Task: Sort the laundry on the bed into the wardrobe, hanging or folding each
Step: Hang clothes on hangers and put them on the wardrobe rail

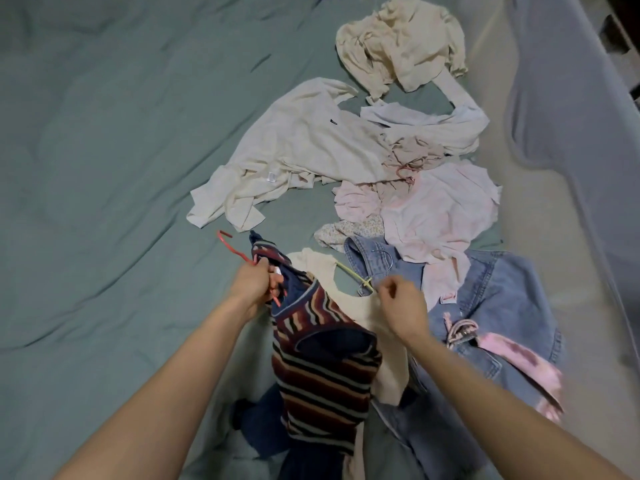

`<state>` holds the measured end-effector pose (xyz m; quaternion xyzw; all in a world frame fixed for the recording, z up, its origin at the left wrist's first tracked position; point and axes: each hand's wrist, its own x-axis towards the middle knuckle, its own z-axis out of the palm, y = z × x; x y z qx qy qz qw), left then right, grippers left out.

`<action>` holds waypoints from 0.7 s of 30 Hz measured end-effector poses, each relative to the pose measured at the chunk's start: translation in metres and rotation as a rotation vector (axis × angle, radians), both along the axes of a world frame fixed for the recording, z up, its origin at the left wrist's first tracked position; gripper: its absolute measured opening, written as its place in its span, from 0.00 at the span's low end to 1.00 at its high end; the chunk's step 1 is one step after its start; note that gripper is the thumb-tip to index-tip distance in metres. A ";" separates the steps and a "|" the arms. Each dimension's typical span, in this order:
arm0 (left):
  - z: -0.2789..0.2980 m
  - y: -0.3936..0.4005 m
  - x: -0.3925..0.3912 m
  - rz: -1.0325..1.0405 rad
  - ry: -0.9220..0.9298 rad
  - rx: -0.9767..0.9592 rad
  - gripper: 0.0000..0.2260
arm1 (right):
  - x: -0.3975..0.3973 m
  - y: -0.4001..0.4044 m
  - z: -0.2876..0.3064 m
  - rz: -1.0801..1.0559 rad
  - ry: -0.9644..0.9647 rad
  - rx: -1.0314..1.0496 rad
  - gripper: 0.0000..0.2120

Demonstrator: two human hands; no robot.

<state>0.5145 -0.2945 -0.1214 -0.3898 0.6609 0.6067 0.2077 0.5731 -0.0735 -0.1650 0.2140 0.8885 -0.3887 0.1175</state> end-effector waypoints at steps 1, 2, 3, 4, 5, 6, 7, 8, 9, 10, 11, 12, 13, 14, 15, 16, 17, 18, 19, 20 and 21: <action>0.001 -0.001 0.002 0.011 0.013 0.005 0.16 | -0.005 0.006 -0.007 0.022 -0.033 0.023 0.09; 0.003 0.000 0.005 0.016 0.023 0.008 0.16 | -0.010 0.008 -0.013 0.061 -0.076 0.043 0.10; 0.004 0.000 0.008 0.020 0.033 0.007 0.16 | -0.014 0.008 -0.021 0.118 -0.121 0.069 0.11; 0.005 0.000 0.012 0.025 0.043 0.010 0.16 | -0.016 0.005 -0.025 0.160 -0.168 0.086 0.11; 0.006 -0.001 0.015 0.033 0.053 0.013 0.15 | -0.018 0.001 -0.032 0.184 -0.206 0.089 0.11; 0.007 -0.003 0.019 0.045 0.065 0.016 0.15 | -0.019 -0.004 -0.034 0.187 -0.235 0.074 0.11; 0.009 -0.006 0.023 0.056 0.076 0.015 0.15 | -0.020 -0.008 -0.036 0.180 -0.239 0.054 0.10; 0.011 -0.009 0.027 0.066 0.087 0.014 0.15 | -0.021 -0.012 -0.034 0.161 -0.236 0.030 0.09; 0.015 -0.013 0.030 0.074 0.096 0.011 0.15 | -0.021 -0.014 -0.031 0.135 -0.210 -0.001 0.08; 0.020 -0.017 0.034 0.079 0.107 0.008 0.14 | -0.021 -0.017 -0.025 0.097 -0.186 -0.059 0.11; 0.026 -0.022 0.037 0.080 0.115 0.002 0.15 | -0.022 -0.018 -0.018 0.073 -0.154 -0.128 0.15; 0.034 -0.026 0.040 0.079 0.120 -0.005 0.15 | -0.021 -0.020 -0.006 0.061 -0.124 -0.185 0.16; 0.042 -0.030 0.042 0.079 0.125 -0.003 0.15 | -0.021 -0.021 0.006 0.069 -0.092 -0.226 0.14; 0.053 -0.032 0.045 0.081 0.133 0.015 0.14 | -0.021 -0.021 0.023 0.082 -0.068 -0.251 0.11; 0.065 -0.035 0.048 0.080 0.146 0.048 0.13 | -0.020 -0.021 0.041 0.095 -0.026 -0.275 0.10; 0.079 -0.035 0.052 0.078 0.163 0.094 0.12 | -0.019 -0.019 0.060 0.096 0.002 -0.292 0.09; 0.094 -0.034 0.056 0.071 0.178 0.143 0.11 | -0.016 -0.015 0.080 0.089 0.030 -0.305 0.08; 0.110 -0.032 0.061 0.056 0.194 0.190 0.10 | -0.013 -0.010 0.100 0.082 0.051 -0.317 0.07; 0.126 -0.028 0.066 0.039 0.211 0.232 0.10 | -0.009 -0.005 0.121 0.076 0.072 -0.344 0.06; 0.142 -0.023 0.071 0.024 0.230 0.270 0.10 | -0.003 -0.001 0.140 0.069 0.082 -0.370 0.05; 0.158 -0.017 0.077 0.011 0.249 0.309 0.10 | 0.003 0.003 0.158 0.060 0.103 -0.394 0.05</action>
